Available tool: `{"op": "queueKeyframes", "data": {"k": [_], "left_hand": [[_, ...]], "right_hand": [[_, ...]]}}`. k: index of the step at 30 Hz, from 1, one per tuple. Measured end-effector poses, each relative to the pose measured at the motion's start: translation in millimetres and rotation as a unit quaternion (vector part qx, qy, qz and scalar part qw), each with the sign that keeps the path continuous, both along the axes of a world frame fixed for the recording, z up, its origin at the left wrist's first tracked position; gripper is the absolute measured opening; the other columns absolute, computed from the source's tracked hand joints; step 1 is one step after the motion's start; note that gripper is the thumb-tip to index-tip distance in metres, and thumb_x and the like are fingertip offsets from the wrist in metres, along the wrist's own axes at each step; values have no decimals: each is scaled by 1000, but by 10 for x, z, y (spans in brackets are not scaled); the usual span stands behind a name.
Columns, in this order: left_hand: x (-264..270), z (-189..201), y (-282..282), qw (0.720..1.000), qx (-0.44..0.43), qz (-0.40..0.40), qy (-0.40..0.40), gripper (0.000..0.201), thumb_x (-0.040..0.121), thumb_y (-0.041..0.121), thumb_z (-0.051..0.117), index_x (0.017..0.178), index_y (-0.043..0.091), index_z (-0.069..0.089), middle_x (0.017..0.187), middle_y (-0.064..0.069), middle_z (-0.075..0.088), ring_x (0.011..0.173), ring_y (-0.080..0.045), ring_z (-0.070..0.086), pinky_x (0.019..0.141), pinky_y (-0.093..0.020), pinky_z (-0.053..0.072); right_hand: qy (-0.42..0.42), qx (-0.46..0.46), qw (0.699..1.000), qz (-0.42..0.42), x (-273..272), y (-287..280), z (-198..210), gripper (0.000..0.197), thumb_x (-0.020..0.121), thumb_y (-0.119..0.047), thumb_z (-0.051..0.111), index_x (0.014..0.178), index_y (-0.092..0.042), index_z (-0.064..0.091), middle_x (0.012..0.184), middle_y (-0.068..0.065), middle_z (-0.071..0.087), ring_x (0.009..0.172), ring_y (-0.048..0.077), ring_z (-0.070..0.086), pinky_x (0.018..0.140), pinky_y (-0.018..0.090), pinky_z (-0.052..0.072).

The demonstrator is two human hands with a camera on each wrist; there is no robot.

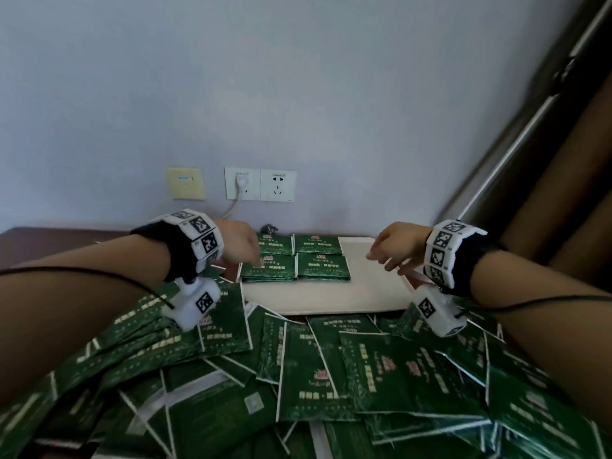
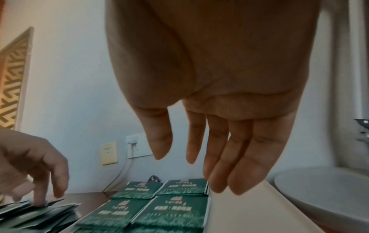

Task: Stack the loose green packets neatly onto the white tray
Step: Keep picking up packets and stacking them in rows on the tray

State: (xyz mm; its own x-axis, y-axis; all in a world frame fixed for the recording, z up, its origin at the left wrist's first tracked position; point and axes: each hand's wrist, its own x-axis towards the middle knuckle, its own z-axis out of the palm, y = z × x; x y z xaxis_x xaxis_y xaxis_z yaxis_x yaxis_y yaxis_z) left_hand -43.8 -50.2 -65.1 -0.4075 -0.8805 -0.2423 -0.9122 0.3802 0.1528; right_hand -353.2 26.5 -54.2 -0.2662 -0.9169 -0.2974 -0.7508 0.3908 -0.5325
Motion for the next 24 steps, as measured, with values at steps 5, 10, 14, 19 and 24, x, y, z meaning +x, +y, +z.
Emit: {"op": "queueKeyframes", "data": {"k": [5,10,14,19,24], "left_hand": [[-120,-141,827,996,66,-66,11,34,84,54,68,107,29,71,100,9,70,91,-15,66,87,-35,55],[-351,-317,1492,990,46,-135,-2,60,81,54,72,134,29,56,132,7,55,116,-16,54,101,-34,44],[-418,-499,1722,983,47,-178,-28,85,67,66,78,138,29,50,137,9,53,120,-16,53,104,-34,43],[-412,-599,1889,978,29,-199,-57,94,66,71,75,142,22,49,135,5,56,117,-18,56,102,-34,46],[-385,-561,1986,982,12,-186,-17,50,86,43,68,133,24,61,124,5,65,101,-14,61,94,-30,51]], "right_hand": [[2,30,999,42,118,719,-62,24,86,-27,76,103,-12,67,99,7,68,77,19,67,54,27,54],[140,42,981,130,189,1379,-174,45,71,-49,83,107,-29,64,110,-4,65,95,14,63,81,30,55],[168,29,972,163,267,1839,-337,76,64,-52,87,128,-24,58,120,-7,57,106,13,55,94,25,45],[190,-29,965,176,407,2159,-573,86,63,-56,85,137,-24,54,132,-5,56,118,16,55,99,28,45],[206,-81,963,152,468,2336,-681,62,78,-49,72,136,-32,56,131,-11,61,117,14,58,98,30,48]]}}
